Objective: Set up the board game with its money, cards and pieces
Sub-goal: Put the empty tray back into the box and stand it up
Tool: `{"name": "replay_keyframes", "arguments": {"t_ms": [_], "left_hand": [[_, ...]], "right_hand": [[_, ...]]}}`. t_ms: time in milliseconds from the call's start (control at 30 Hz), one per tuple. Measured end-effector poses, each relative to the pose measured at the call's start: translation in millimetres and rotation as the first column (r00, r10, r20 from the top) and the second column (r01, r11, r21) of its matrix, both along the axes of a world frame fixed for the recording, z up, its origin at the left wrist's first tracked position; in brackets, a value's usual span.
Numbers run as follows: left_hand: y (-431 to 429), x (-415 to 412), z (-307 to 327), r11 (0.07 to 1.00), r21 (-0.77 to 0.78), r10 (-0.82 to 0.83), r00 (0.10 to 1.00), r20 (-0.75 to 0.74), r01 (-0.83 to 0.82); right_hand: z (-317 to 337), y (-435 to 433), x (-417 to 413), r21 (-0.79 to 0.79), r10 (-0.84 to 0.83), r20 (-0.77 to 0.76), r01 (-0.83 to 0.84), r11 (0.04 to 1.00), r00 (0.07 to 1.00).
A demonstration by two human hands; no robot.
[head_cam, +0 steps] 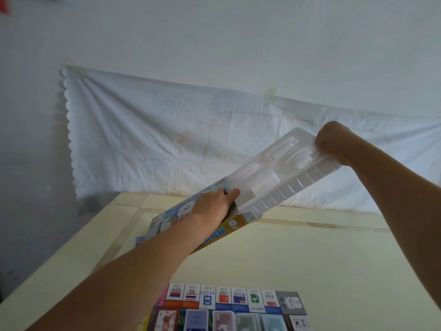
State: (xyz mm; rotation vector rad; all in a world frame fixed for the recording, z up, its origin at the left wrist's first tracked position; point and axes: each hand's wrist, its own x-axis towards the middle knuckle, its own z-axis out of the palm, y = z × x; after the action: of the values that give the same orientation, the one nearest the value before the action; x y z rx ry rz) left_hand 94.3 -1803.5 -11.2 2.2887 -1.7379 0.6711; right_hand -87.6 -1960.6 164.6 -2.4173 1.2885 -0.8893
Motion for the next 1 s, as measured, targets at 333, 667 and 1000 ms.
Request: {"name": "replay_keyframes", "arguments": {"t_ms": [333,667,1000], "left_hand": [[-11,-13,-1,1.0,0.006,-0.019,1.0,0.025,0.019],[-15,-10,-4,0.998,-0.061,0.001,1.0,0.004,0.0],[-9,5,14,0.969,-0.239,0.069,0.998,0.008,-0.065]], "right_hand": [[-84,5,24,0.276,0.092,0.17,-0.137,0.952,0.981],[-140,59,59,0.223,0.13,0.084,-0.146,0.964,0.988],[-144,93,59,0.32,0.199,0.528,-0.41,0.854,0.826]]}}
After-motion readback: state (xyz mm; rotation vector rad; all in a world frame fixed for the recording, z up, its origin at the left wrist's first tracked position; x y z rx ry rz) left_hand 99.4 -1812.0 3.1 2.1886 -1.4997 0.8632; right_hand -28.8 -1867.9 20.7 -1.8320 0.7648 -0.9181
